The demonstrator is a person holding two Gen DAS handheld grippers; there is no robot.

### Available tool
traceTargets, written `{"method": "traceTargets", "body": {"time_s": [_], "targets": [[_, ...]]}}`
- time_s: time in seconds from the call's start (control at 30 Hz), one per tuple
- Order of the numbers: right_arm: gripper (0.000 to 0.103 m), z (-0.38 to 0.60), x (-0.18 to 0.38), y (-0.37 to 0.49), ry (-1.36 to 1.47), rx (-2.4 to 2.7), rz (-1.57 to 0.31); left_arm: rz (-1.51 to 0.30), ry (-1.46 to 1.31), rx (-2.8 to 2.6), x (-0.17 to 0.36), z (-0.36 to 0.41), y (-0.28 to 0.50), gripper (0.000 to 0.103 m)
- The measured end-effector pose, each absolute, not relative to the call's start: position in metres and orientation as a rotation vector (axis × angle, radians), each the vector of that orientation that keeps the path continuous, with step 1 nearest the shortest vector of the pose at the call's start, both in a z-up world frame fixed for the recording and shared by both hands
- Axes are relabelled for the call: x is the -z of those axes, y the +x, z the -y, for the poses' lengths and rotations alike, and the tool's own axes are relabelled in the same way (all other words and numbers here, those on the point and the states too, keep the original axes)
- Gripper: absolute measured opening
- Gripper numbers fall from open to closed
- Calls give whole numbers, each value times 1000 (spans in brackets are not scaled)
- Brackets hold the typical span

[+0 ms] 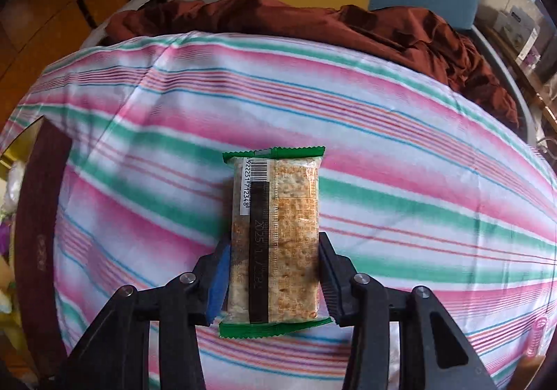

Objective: Organize objects
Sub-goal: 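Grasp the green-edged cracker packet with the right tool while the left tool holds the glove, then carry the yellow knit glove into the gold box and open the left tool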

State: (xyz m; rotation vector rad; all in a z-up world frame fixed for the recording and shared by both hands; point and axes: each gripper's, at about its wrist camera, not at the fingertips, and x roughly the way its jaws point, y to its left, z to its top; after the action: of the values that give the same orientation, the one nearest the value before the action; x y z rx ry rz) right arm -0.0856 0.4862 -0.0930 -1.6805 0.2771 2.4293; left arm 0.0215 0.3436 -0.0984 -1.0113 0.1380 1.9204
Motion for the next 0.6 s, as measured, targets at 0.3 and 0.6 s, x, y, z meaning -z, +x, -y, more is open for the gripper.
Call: {"method": "traceTargets", "body": {"time_s": [0.3, 0.6], "targets": [[46, -460, 95, -21, -1764, -2471, -316, -153, -995, -1937, 97, -342, 26, 45], [46, -460, 93, 16, -1703, -2438, -395, -191, -968, -1957, 96, -339, 35, 46]]}}
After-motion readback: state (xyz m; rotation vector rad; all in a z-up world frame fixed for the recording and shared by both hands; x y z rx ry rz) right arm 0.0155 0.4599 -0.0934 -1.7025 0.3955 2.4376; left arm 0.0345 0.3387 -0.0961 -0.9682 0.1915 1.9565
